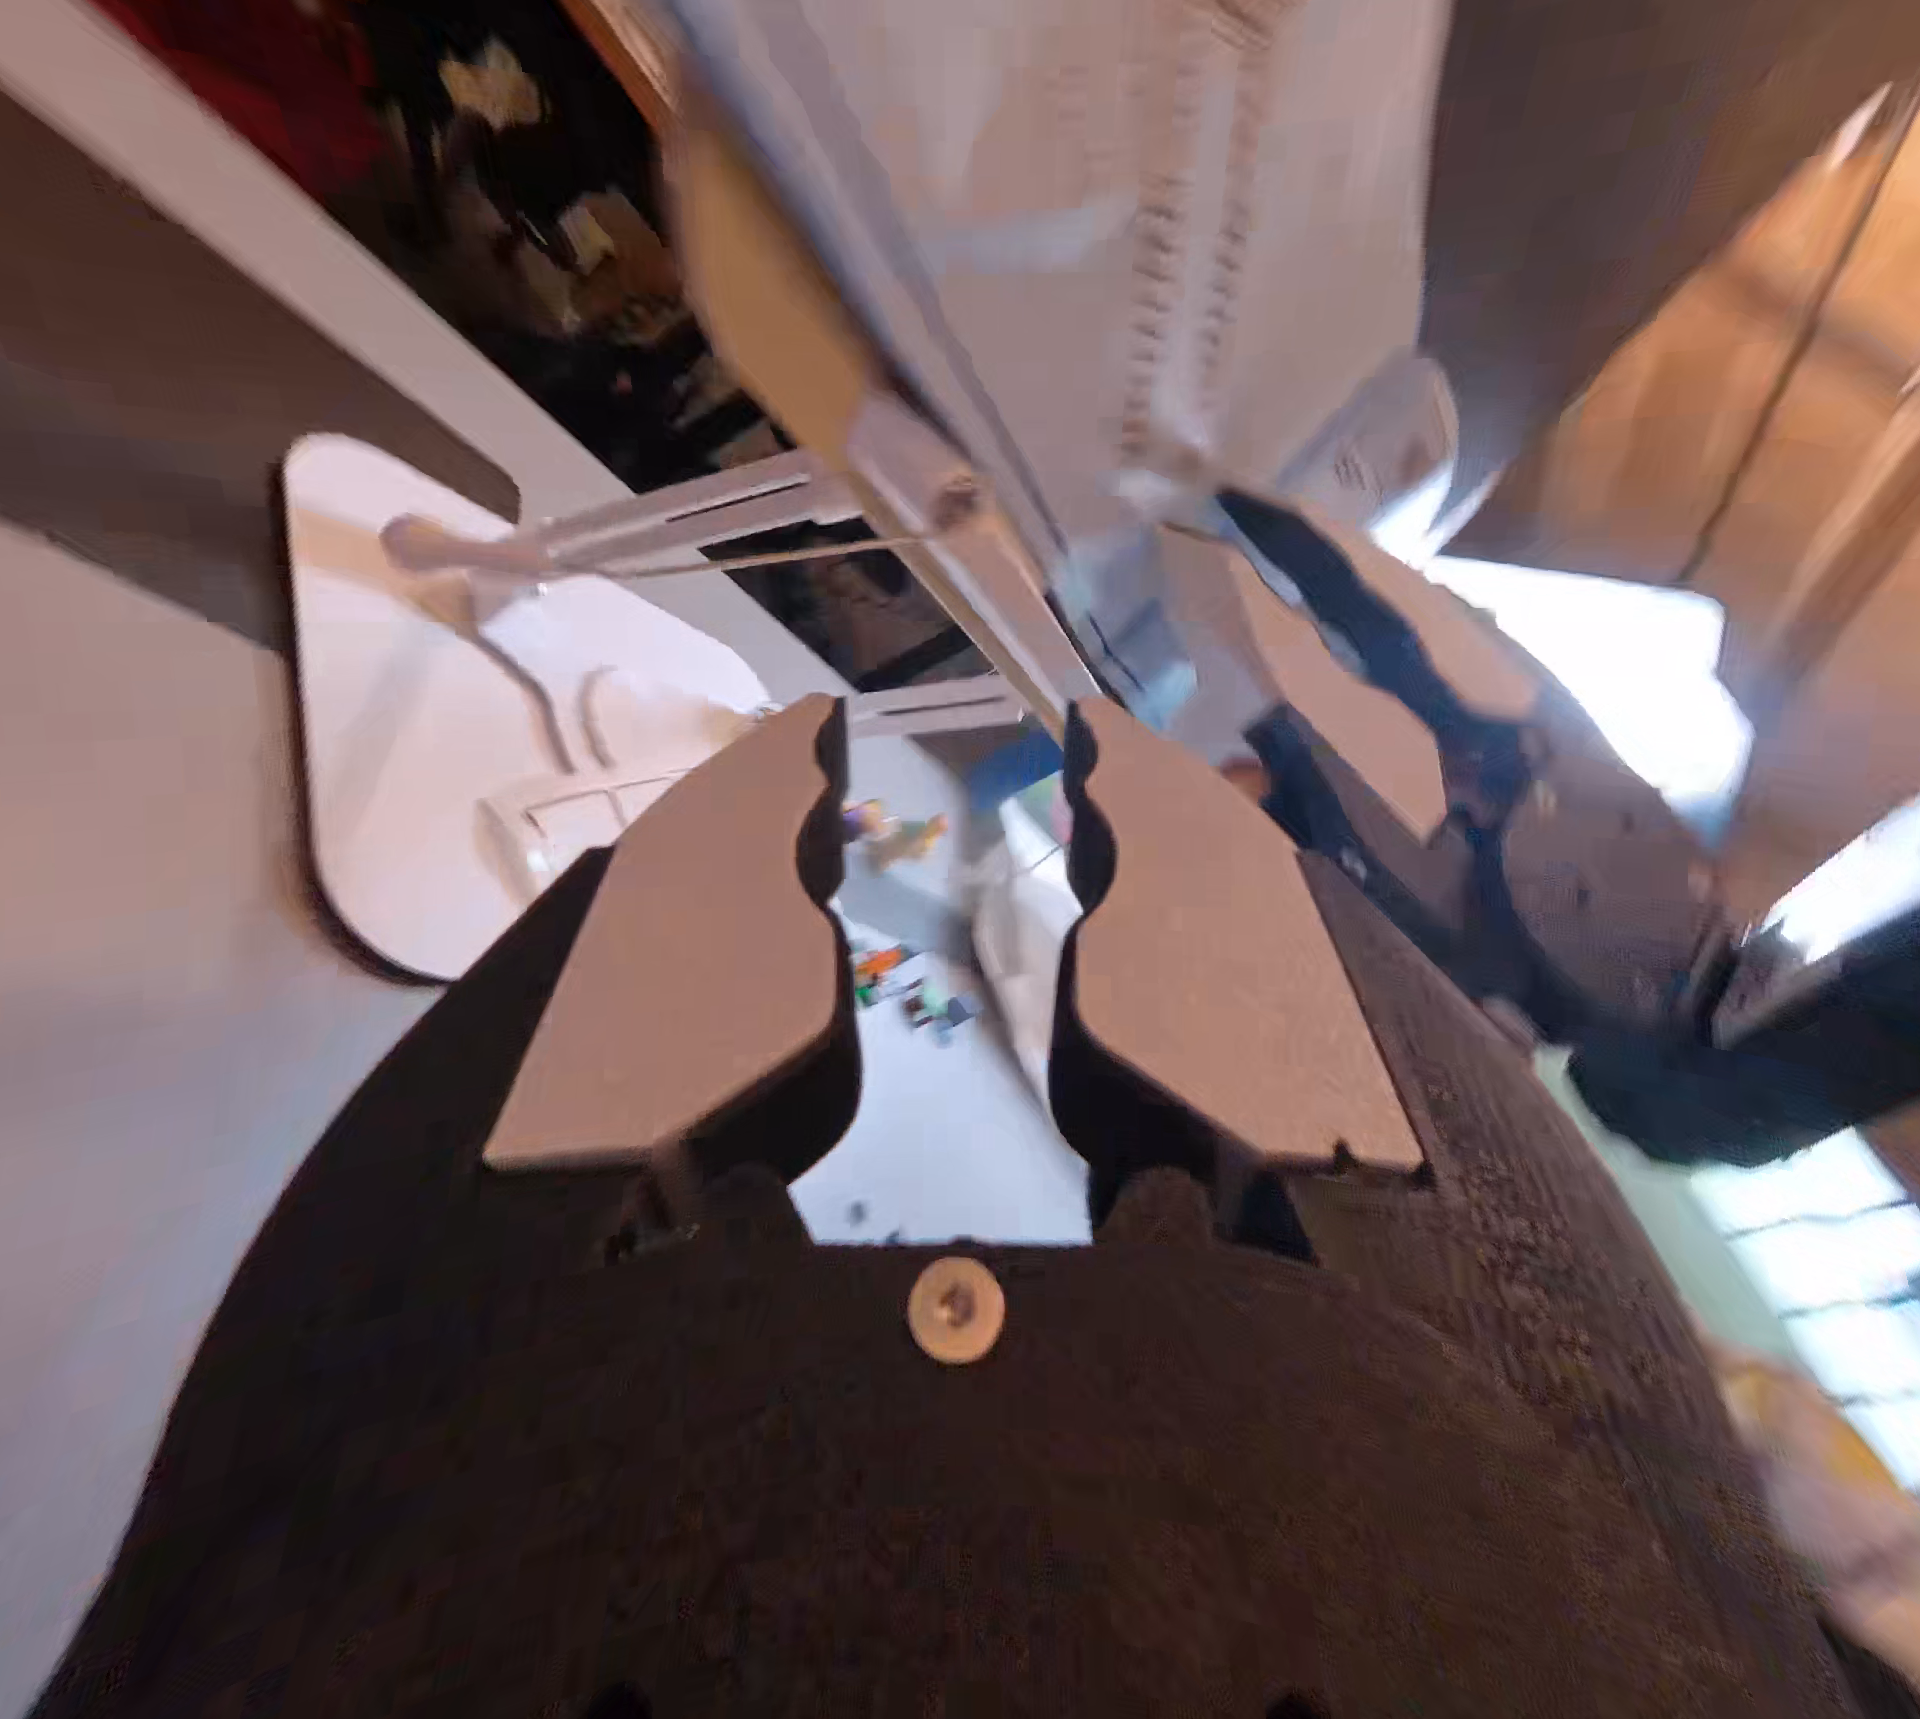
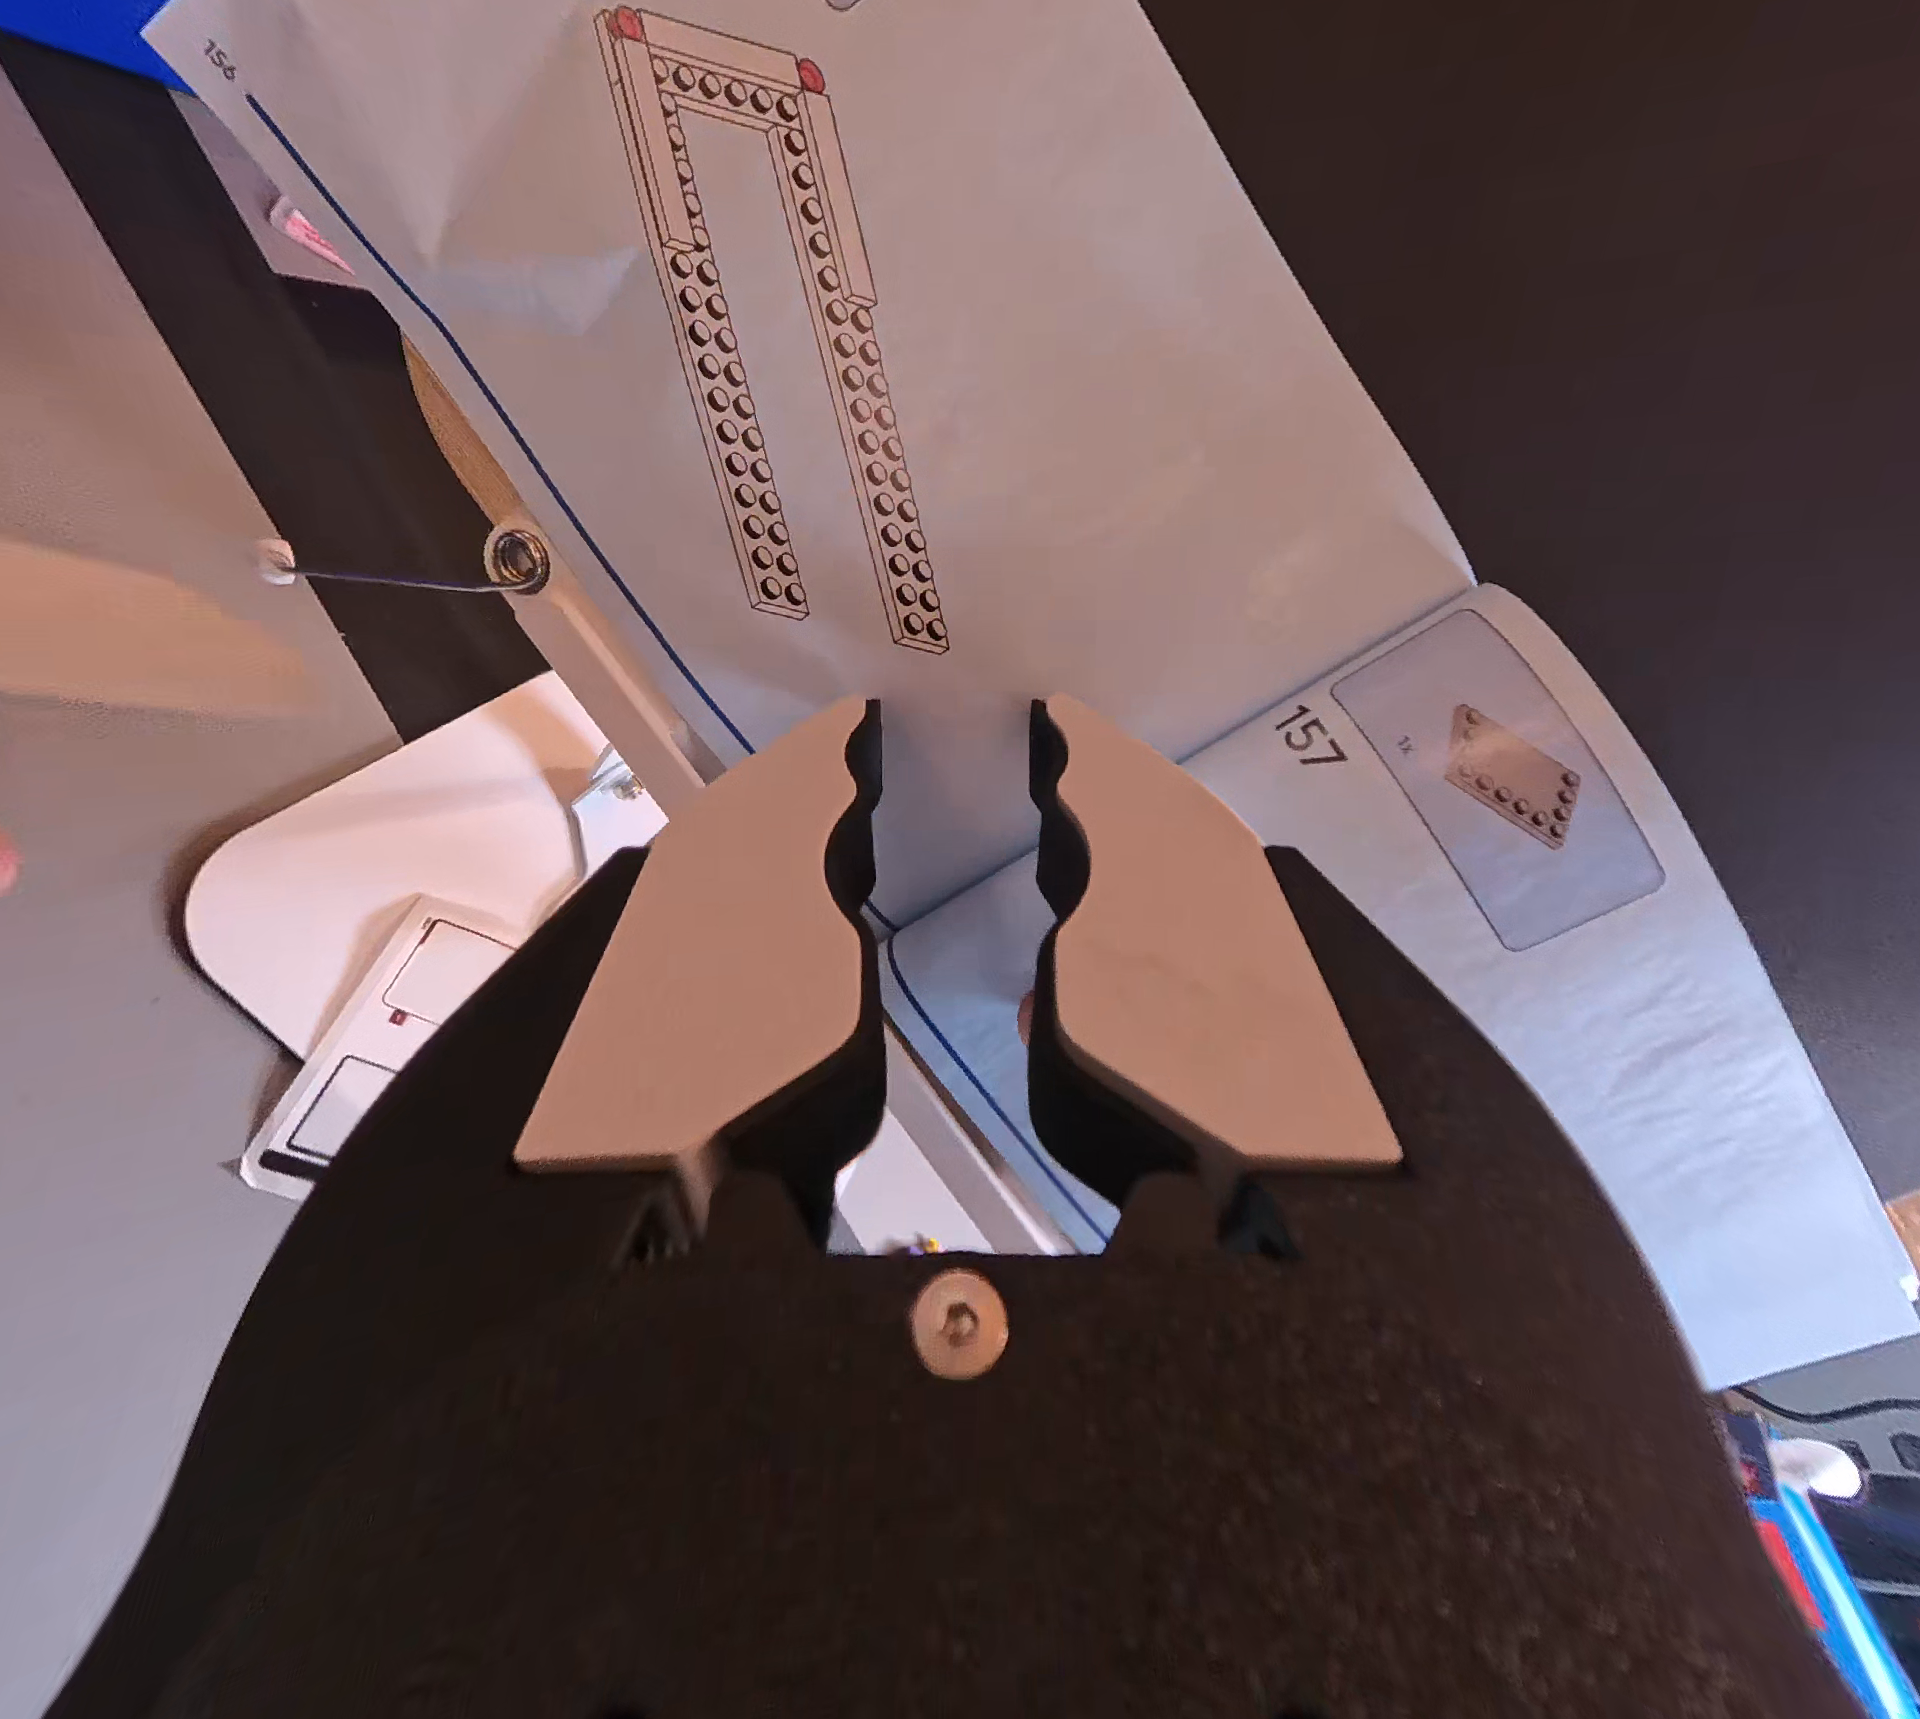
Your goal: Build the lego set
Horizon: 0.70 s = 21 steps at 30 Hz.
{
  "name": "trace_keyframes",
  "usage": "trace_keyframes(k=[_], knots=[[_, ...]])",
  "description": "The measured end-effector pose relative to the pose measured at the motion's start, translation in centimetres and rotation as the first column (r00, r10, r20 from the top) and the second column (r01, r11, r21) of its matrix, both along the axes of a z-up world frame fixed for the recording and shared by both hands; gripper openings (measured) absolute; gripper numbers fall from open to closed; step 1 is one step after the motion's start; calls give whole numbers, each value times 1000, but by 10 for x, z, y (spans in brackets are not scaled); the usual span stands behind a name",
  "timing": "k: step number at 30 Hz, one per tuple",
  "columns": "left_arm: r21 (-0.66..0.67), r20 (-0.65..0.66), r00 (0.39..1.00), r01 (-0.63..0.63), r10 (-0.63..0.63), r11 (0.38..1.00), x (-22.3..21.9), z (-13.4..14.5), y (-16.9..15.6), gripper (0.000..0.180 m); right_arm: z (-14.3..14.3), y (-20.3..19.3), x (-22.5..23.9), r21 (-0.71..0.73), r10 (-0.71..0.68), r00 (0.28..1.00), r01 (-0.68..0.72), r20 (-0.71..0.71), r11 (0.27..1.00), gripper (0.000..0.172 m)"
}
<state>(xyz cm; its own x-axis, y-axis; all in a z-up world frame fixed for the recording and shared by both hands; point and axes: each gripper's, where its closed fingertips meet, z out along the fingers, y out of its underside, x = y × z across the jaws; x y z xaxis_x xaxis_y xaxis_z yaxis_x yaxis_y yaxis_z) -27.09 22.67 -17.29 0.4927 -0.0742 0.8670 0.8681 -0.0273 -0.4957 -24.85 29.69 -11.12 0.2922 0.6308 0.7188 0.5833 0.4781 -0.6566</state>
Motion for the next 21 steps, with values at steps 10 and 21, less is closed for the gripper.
trace_keyframes(k=[10, 21], knots=[[213, 399, 908, -223, 124, 951, -57, -6, 23, 10, -2, -1, -1, -47, 16, 999, -15, 28, 999, 28], [241, 116, 952, -305, 284, 922, -43, 23, 3, 1, -2, 2, -3, -59, -13, 1000, 14, 18, 998, 27]])
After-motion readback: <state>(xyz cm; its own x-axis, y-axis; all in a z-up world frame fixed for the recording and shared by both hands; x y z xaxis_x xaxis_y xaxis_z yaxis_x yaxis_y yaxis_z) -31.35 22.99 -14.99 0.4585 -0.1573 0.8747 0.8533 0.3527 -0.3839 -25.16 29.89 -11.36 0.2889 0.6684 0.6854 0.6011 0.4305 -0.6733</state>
